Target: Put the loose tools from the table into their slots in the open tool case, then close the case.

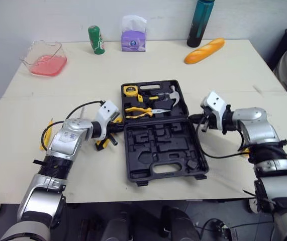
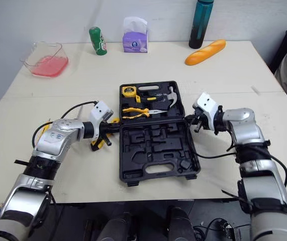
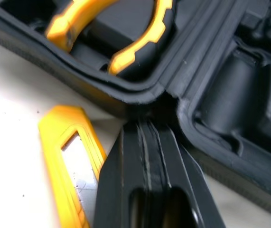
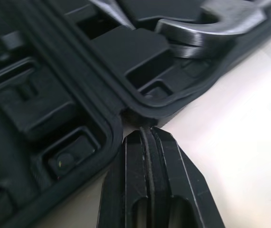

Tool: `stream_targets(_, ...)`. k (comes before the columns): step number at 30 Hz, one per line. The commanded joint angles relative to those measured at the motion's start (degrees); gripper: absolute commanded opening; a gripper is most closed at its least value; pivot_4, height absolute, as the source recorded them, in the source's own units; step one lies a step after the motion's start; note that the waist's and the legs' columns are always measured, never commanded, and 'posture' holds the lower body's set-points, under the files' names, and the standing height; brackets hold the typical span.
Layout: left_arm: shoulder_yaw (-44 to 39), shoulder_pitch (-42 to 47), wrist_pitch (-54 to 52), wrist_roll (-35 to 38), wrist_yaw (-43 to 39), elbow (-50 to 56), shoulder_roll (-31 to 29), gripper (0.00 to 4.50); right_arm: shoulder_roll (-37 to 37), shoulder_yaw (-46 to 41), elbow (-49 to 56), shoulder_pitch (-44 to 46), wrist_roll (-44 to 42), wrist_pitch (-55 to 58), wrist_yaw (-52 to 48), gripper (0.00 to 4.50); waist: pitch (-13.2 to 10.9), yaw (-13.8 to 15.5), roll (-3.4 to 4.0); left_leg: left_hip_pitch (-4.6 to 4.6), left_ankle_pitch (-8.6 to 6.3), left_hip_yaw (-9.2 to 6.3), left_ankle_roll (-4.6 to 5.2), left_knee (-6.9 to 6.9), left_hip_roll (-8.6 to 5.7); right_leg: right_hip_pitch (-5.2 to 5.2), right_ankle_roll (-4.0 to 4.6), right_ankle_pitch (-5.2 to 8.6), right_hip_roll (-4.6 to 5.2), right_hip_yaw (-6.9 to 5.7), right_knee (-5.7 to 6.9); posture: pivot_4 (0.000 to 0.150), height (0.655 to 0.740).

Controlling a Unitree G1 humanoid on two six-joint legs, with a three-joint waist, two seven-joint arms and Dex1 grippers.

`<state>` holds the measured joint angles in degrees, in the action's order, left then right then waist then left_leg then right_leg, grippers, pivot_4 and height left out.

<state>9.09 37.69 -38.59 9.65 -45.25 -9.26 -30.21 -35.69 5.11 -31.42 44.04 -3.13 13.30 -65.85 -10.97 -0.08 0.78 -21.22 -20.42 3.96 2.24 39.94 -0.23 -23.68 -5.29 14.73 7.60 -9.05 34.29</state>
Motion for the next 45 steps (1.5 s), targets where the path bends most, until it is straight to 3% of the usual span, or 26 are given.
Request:
stream_targets(1,2.34,-0.29,3.42,1.44,-3.97,6.05,1.21,0.07,0.64,0.06,13.41,-5.07,-4.69,4.94,-2.29,0.00,0.00,0.26,0.00,-0.02,0.00,0.00,0.00,0.03,-0.01,0.00,0.00,0.00,0.00,0.00,0.02,0.150,0.7394)
stream_targets(7,2.48,-0.26,4.50,0.94,-4.46,5.93,2.79,0.07,-1.33,-3.27,25.90,-12.69,-6.87,12.18,0.88,0.00,0.00,1.12,0.00,-0.01,0.00,-0.03,0.00,0.10,-0.02,0.02,0.00,0.00,0.02,0.01,0.04,0.150,0.7394)
stream_targets(22,2.52,3.66,7.57,-3.27,-3.48,-1.49,8.49,0.07,-5.05,-6.41,26.65,-14.66,-5.48,14.68,5.62,0.00,0.00,1.99,-0.02,-0.01,0.02,-0.02,0.06,0.17,-0.10,0.07,-0.07,-0.04,0.07,-0.06,0.07,0.150,0.7394)
stream_targets(28,-5.47,-2.36,7.59,-1.04,-4.33,4.04,0.68,0.07,-11.10,-10.66,31.27,-19.52,-4.59,15.24,7.93,0.00,0.00,1.56,-0.03,-0.03,0.01,-0.02,0.07,0.11,-0.08,0.04,-0.07,-0.04,0.06,-0.05,0.03,0.150,0.7394)
stream_targets(34,-28.21,-20.62,-3.69,17.48,-12.63,23.22,-11.67,0.07,-16.34,-26.91,40.14,-29.83,-12.65,22.36,8.36,0.00,-0.01,0.71,-0.01,0.02,-0.03,0.03,-0.01,0.04,0.07,0.00,-0.04,-0.02,-0.02,0.03,-0.02,0.150,0.7394)
stream_targets(37,-42.83,-32.26,-10.07,23.21,-15.82,24.51,-17.55,0.89,-19.31,-36.52,40.91,-37.26,-16.56,25.50,4.72,0.88,0.00,0.99,-0.01,0.09,-0.06,-0.13,-0.04,0.08,0.11,0.18,-0.02,-0.02,0.00,0.22,-0.13,0.150,0.7394)
stream_targets(39,-50.69,-38.92,-11.14,23.71,-17.50,21.82,-20.28,1.77,-21.34,-41.24,39.83,-41.78,-17.20,25.35,2.49,1.83,-0.01,1.38,-0.01,0.17,-0.07,-0.17,-0.03,0.09,0.09,0.28,-0.02,-0.01,0.01,0.28,-0.13,0.150,0.7394)
stream_targets(44,-63.51,-55.64,3.60,12.84,-15.35,9.58,-22.18,4.04,-25.29,-49.02,30.06,-47.42,-15.55,22.34,2.45,4.30,0.00,1.36,0.00,0.22,-0.24,-0.07,0.10,0.07,0.03,0.25,-0.02,-0.01,0.07,0.29,-0.42,0.150,0.7394)
stream_targets(45,-65.23,-57.54,4.81,12.14,-14.79,7.57,-22.38,4.37,-26.00,-49.41,27.97,-48.36,-14.72,20.70,2.47,4.50,0.01,1.32,-0.01,0.20,-0.30,-0.07,0.10,0.06,0.05,0.22,-0.01,0.00,0.09,0.31,-0.45,0.150,0.7394)
